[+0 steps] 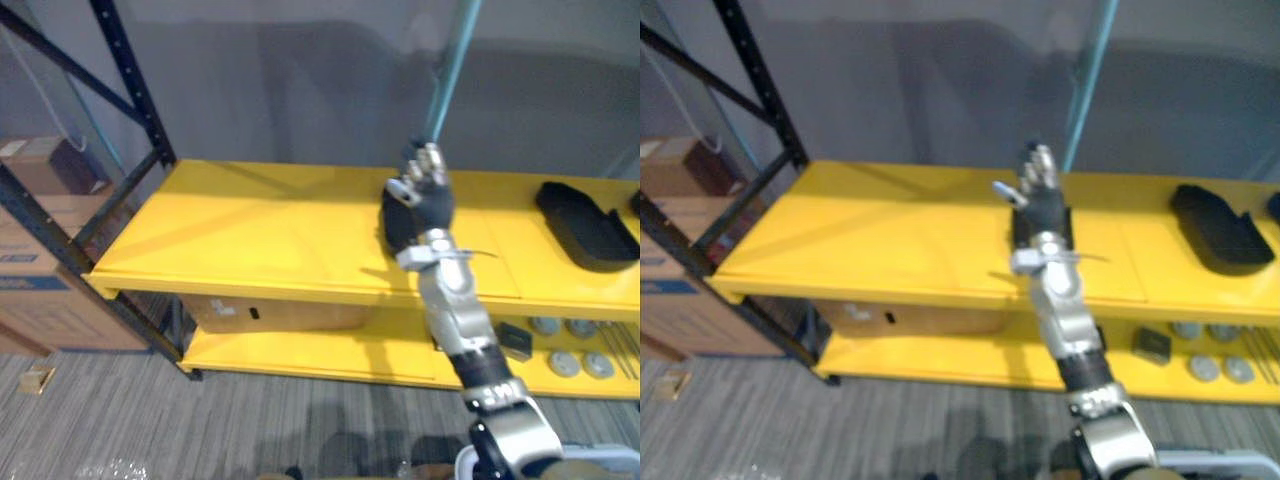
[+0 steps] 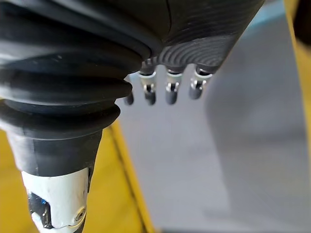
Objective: Walk over and take plastic housings, then place them on the shelf
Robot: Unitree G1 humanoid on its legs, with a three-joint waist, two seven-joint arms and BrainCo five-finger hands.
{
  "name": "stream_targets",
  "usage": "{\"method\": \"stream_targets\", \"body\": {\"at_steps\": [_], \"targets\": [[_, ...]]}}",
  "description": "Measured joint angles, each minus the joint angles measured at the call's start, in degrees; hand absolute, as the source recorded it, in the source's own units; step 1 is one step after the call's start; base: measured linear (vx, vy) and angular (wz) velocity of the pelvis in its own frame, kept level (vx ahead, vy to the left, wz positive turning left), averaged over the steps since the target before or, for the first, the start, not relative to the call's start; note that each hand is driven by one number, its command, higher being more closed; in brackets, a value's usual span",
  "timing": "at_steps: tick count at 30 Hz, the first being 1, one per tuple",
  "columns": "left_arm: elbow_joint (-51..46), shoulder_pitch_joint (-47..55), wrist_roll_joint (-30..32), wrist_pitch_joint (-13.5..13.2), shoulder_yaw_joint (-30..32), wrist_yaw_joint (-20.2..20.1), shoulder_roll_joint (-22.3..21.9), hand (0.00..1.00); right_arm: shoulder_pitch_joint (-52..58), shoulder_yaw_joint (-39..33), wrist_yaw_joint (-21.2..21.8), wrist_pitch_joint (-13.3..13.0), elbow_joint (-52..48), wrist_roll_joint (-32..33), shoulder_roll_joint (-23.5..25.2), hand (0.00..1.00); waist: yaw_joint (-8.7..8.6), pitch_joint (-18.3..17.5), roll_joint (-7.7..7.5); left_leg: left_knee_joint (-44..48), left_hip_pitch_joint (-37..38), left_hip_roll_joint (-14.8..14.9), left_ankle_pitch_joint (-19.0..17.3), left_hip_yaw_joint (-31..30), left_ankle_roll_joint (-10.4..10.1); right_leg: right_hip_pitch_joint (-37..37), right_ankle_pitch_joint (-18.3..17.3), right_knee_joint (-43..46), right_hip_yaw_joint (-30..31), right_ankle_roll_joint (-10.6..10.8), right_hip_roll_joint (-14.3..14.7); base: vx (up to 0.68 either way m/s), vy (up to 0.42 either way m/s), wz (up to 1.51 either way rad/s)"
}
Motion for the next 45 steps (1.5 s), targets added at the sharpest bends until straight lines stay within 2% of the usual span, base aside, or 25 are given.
{"method": "stream_targets", "body": {"at_steps": [1,2,4,8,11,15,17,20,24,28,32,34,37,42,45], "targets": [[1.56,0.04,-0.48,0.87,-0.36,-1.45,-0.11,0.00,-0.67,0.78,0.10,0.57,1.52,0.02,0.92,0.00,0.18,0.08,-0.03,-0.01,-0.01,0.01,0.00,-0.03,0.00,0.00,-0.03,0.00,-0.02,-0.02,0.01,0.03,-0.003,0.05],[4.46,0.03,-2.24,3.97,-1.05,-5.47,-0.38,0.00,-2.00,2.14,0.57,1.93,5.37,0.00,2.76,0.00,1.21,0.35,-0.01,0.00,0.01,0.02,0.07,-0.09,0.10,0.06,-0.06,0.00,-0.08,-0.03,0.02,0.02,-0.003,0.03],[5.17,0.19,-2.93,6.28,-1.23,-9.39,-0.89,0.00,-2.43,2.54,0.74,2.99,7.36,-0.10,4.52,0.00,1.98,1.75,-0.47,-0.06,0.80,-0.23,-0.05,-0.21,-0.09,1.10,-0.73,0.01,-0.58,0.52,-0.26,0.03,-0.003,0.09],[5.15,0.11,-2.95,8.06,-1.85,-15.13,-0.74,0.00,-3.43,4.91,1.04,3.97,9.66,-1.23,7.36,0.00,2.01,3.18,-1.26,-0.13,1.62,-0.25,-0.49,-0.20,0.24,2.30,-1.29,0.01,-1.33,0.80,-0.40,0.01,-0.001,0.08],[5.68,-1.69,-3.87,8.20,-3.69,-16.74,0.45,0.00,-7.84,6.54,-1.26,5.75,13.45,-2.32,8.68,0.00,2.09,3.57,-1.32,-0.12,1.61,-0.21,-0.50,-0.11,0.05,2.25,-1.34,0.01,-1.34,0.72,-0.36,0.00,0.000,0.00],[5.63,-3.58,-6.71,7.45,-3.76,-16.86,1.41,0.00,-11.58,6.71,-6.84,6.14,19.17,-3.83,9.95,0.00,3.09,3.60,-1.28,-0.09,1.43,-0.18,-0.35,-0.31,0.21,2.19,-1.39,0.01,-1.42,0.64,-0.26,0.04,-0.007,0.04],[5.57,-4.30,-6.97,6.34,-5.79,-17.00,1.62,0.00,-12.76,6.59,-9.67,6.04,21.01,-3.99,10.80,0.00,3.31,3.60,-1.28,-0.05,0.85,-0.21,-0.32,-0.79,0.22,1.86,-1.42,0.01,-1.73,0.60,-0.21,0.04,-0.003,0.15],[5.53,-4.80,-6.93,6.16,-6.56,-17.06,1.73,0.00,-14.49,5.31,-12.83,6.05,23.18,-4.59,11.97,0.00,3.53,3.65,-1.19,0.20,0.50,-0.22,-0.26,-1.80,0.16,1.92,-1.58,0.01,-2.70,0.36,-0.10,0.03,-0.012,0.18],[5.52,-5.28,-6.87,6.22,-8.20,-17.70,1.90,0.00,-17.15,2.69,-16.53,8.11,26.40,-4.64,12.34,0.00,4.60,4.23,-0.25,0.21,0.56,-0.20,-0.24,-1.86,0.13,2.00,-1.72,0.02,-2.71,0.14,-0.05,0.01,-0.003,0.01],[4.78,-5.35,-6.90,6.32,-9.44,-18.24,1.70,0.00,-18.12,-1.34,-17.73,8.96,29.16,-4.62,12.61,0.00,4.70,5.18,0.61,0.18,0.79,-0.36,-0.18,-1.80,0.07,2.17,-1.79,0.03,-2.75,0.19,-0.30,0.00,0.002,-0.01],[3.65,-5.43,-6.91,6.77,-10.17,-18.39,1.72,0.00,-18.08,-3.61,-17.55,9.04,29.61,-4.38,11.47,0.00,4.57,5.87,0.60,-0.08,0.93,-0.79,-0.17,-1.84,0.08,2.15,-2.46,0.66,-2.86,1.05,-0.87,0.00,0.000,0.00],[3.38,-5.52,-6.90,7.50,-10.37,-18.43,1.80,0.00,-18.07,-5.06,-17.19,7.55,29.58,-3.31,10.65,0.00,4.48,6.05,0.56,-0.08,0.93,-1.00,-0.16,-1.87,0.09,2.15,-2.53,0.76,-2.93,1.16,-1.08,0.00,0.000,0.00],[3.13,-5.55,-6.79,8.40,-10.43,-18.44,1.89,0.00,-17.96,-5.94,-16.90,7.00,29.53,-3.12,10.27,0.00,4.46,6.08,0.55,-0.08,1.00,-1.28,-0.15,-1.85,0.10,2.15,-2.62,0.90,-2.98,1.31,-1.38,0.00,0.000,0.00],[1.86,-5.65,-6.34,8.12,-12.57,-18.92,2.45,0.00,-17.90,-7.49,-16.19,6.94,29.70,-1.34,9.14,0.00,4.40,7.90,0.40,-0.08,2.12,-1.65,-0.13,-1.79,0.12,2.93,-2.75,1.09,-3.00,1.57,-1.82,0.00,0.000,0.00],[1.69,-5.66,-6.32,7.84,-12.66,-19.19,2.52,0.00,-17.90,-8.82,-15.88,5.62,30.17,0.01,8.54,0.00,4.30,8.42,0.41,-0.09,2.10,-1.75,-0.11,-1.81,0.15,2.92,-2.72,1.09,-3.06,1.61,-1.94,0.00,0.000,0.00]]}}
